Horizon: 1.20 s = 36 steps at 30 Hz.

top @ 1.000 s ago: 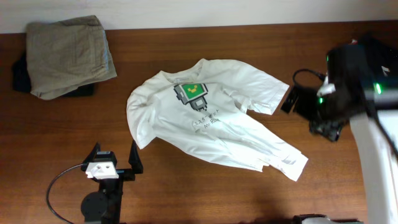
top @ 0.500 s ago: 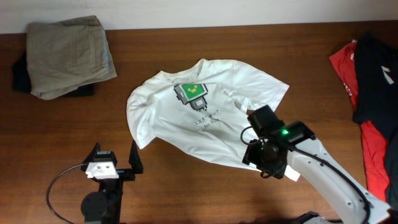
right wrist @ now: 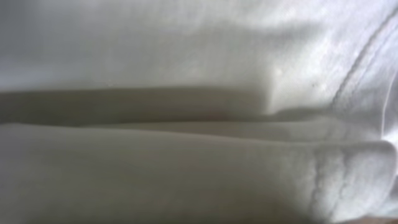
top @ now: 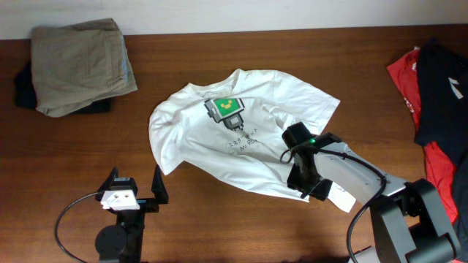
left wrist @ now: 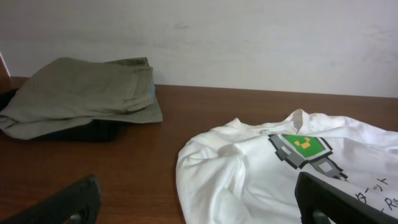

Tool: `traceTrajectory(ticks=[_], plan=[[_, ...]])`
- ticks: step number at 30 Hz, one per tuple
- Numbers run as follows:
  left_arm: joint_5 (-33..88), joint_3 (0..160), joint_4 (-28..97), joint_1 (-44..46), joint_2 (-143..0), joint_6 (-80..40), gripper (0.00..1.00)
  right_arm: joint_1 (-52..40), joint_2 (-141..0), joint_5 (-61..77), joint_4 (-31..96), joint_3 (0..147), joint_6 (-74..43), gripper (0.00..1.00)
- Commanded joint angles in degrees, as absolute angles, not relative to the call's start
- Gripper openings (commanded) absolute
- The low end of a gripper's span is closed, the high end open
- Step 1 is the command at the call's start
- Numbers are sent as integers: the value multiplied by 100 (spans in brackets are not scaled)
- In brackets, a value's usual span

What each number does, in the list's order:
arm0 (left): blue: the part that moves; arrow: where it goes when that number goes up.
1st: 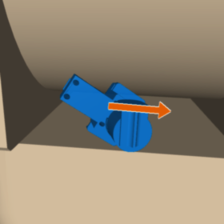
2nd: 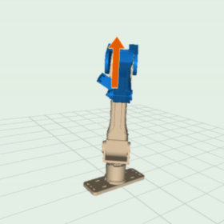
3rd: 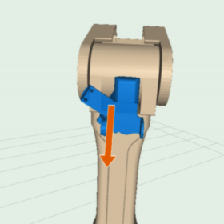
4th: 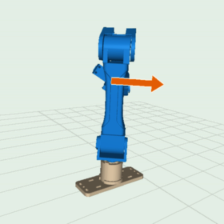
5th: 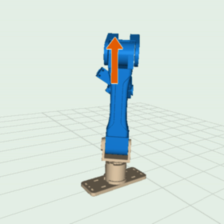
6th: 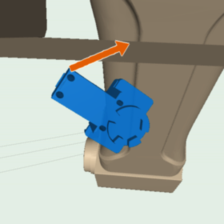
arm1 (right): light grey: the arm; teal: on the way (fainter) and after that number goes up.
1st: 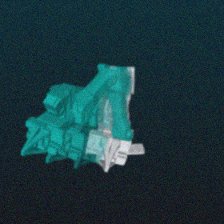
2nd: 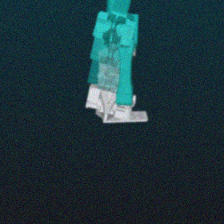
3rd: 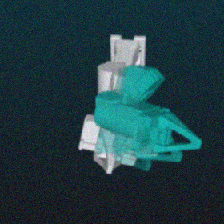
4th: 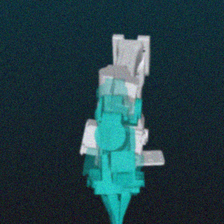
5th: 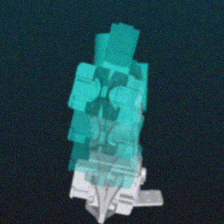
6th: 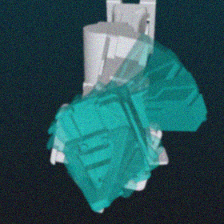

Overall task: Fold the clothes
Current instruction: 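Grasp the T-shirt's lower corners with left and right grippers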

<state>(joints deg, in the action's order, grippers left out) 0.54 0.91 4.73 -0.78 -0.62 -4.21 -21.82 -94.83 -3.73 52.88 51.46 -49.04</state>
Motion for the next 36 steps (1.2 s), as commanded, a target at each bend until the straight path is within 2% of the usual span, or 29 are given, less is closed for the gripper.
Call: traceTrajectory(ticks=[1, 4, 6, 9, 15, 23, 30, 33, 36], plan=[[19, 49, 478, -86, -34, -491, 99, -2163, -9487, -499, 5162, 5120, -4827, 51], [19, 49, 478, -86, -34, -491, 99, -2163, -9487, -456, 5030, 5122, -4825, 51], [16, 49, 478, -86, -34, -491, 99, -2163, -9487, -458, 5017, 5120, -4827, 38], [16, 49, 478, -86, -34, -491, 99, -2163, -9487, -475, 4963, 5122, -4829, 31], [19, 49, 478, -86, -34, -491, 99, -2163, -9487, -554, 4899, 5122, -4880, 4], [134, 54, 475, -86, -34, -495, 99, -2163, -9448, -720, 4877, 5133, -5002, 4], [1719, 128, -639, -86, -45, -679, 99, -2163, -9448, -720, 4838, 5133, -5002, 4], [1723, 655, -58, -89, -508, -794, 99, -2163, -9448, -718, 4834, 5133, -5002, 4], [1726, 1629, 993, -93, -1806, -692, 99, -2163, -9448, -716, 4834, 5133, -5002, 4]])
